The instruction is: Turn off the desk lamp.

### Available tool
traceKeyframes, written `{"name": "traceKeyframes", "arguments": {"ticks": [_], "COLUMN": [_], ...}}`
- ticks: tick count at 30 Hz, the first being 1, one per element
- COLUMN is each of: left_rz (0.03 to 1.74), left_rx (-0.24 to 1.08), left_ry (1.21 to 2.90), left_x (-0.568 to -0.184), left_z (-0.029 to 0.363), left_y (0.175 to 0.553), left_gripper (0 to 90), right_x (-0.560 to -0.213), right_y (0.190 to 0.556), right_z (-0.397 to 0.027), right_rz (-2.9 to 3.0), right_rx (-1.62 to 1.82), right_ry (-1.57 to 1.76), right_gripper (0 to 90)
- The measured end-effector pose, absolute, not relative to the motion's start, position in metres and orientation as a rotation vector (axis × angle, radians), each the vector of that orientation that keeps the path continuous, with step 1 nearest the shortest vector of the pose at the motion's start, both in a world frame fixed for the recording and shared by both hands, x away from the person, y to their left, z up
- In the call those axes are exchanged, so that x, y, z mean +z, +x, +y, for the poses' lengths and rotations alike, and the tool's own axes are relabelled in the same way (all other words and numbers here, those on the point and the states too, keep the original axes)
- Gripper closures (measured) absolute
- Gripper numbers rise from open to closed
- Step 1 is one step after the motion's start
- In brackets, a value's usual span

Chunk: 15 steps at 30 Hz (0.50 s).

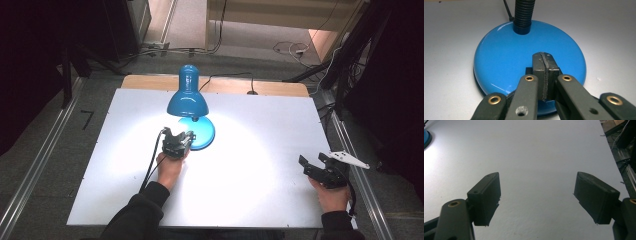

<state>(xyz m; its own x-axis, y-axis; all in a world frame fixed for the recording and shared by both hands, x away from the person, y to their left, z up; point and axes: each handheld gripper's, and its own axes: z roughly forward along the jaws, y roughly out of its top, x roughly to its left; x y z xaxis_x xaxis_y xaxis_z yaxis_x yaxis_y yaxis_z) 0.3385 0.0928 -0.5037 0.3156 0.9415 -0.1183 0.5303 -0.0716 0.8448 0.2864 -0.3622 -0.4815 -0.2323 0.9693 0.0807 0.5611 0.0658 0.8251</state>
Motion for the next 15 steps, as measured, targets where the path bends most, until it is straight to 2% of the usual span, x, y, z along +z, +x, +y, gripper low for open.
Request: {"name": "traceKeyframes", "arguments": {"ticks": [15], "left_rz": [1.328], "left_rx": [0.598], "left_ry": [1.723], "left_x": [-0.5029], "left_z": [0.0915], "left_y": [0.3388], "left_gripper": [90.0], "right_x": [-0.4815], "right_y": [0.2866], "right_z": [-0.3624], "right_rz": [1.843], "right_rx": [1.055], "right_ry": [1.519], "right_gripper": [20.0]}}
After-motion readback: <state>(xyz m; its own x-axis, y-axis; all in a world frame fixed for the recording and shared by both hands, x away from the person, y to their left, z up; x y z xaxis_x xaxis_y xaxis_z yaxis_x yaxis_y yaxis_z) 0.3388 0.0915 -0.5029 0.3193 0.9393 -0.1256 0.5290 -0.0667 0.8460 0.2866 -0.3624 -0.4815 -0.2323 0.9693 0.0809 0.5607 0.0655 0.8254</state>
